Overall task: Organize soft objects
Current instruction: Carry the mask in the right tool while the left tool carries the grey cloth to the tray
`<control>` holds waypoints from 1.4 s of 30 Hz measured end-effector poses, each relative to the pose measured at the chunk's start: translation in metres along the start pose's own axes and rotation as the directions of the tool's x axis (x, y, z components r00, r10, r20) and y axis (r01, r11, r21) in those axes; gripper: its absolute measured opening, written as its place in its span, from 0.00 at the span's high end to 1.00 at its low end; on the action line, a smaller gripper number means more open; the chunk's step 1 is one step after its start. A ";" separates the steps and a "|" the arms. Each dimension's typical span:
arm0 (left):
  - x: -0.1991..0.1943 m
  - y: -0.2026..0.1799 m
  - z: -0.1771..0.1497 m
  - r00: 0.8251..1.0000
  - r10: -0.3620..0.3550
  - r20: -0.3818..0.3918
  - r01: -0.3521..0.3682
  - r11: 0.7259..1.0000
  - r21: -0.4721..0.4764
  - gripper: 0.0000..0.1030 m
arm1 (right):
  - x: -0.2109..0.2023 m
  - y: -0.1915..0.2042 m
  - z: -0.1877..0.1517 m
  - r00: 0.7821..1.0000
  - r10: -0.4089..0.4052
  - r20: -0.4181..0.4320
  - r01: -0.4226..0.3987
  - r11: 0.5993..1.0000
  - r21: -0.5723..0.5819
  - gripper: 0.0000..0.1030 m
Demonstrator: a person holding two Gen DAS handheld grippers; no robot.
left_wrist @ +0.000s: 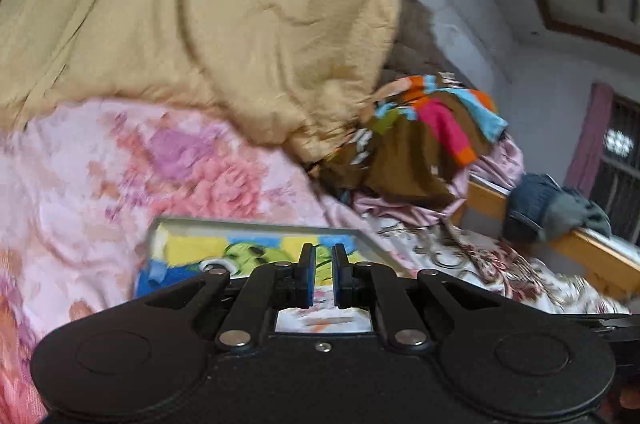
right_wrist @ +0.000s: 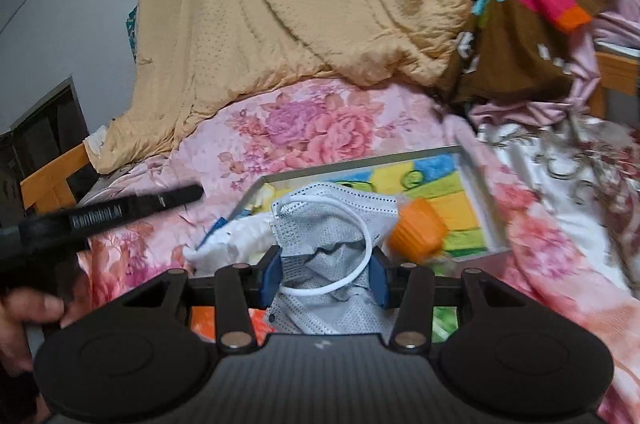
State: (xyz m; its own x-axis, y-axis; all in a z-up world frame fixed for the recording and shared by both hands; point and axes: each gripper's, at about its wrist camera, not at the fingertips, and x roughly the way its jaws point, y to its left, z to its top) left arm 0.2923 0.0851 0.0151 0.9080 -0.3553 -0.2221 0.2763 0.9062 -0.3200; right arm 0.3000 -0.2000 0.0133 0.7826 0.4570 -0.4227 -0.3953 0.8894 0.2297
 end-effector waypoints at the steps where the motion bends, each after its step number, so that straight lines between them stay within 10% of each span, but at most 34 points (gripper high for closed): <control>1: 0.003 0.009 -0.002 0.999 -0.012 -0.034 0.011 1.000 -0.023 0.92 | 0.006 0.004 0.001 1.000 0.002 0.000 -0.002 1.000 -0.004 0.52; 5: 0.008 0.023 -0.007 0.985 -0.079 -0.154 0.075 0.997 -0.027 0.90 | 0.019 0.009 -0.004 1.000 0.004 -0.016 -0.004 1.000 -0.007 0.52; 13: -0.030 0.013 -0.019 0.927 -0.162 -0.338 0.192 0.980 0.059 0.52 | 0.018 0.000 -0.012 1.000 0.007 -0.018 -0.006 0.999 0.037 0.52; 21: -0.027 0.004 -0.049 0.835 -0.103 -0.540 0.223 0.961 0.161 0.49 | 0.010 -0.001 -0.011 1.000 0.019 -0.015 -0.019 0.999 0.027 0.52; 25: -0.023 0.007 -0.055 0.818 -0.061 -0.572 0.206 0.960 0.191 0.59 | 0.010 0.003 -0.012 1.000 0.022 -0.021 -0.022 1.000 0.017 0.52; 30: -0.020 0.016 -0.050 0.832 -0.009 -0.555 0.150 0.966 0.209 0.91 | 0.014 0.008 -0.013 0.999 0.023 -0.026 -0.023 1.000 0.009 0.52; 36: -0.030 0.015 -0.026 0.928 0.021 -0.372 0.063 0.975 0.212 0.94 | 0.020 0.015 -0.011 0.999 0.025 -0.025 -0.025 1.000 -0.004 0.51; 42: -0.028 0.014 -0.004 0.982 0.042 -0.185 -0.011 0.986 0.167 0.95 | 0.027 0.021 -0.009 0.999 0.024 -0.025 -0.024 1.000 -0.019 0.51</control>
State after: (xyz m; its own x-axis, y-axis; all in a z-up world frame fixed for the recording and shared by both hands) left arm 0.2700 0.1067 0.0135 0.8448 -0.3528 -0.4023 0.3148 0.9357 -0.1596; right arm 0.3091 -0.1691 -0.0011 0.7608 0.4783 -0.4387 -0.4234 0.8780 0.2230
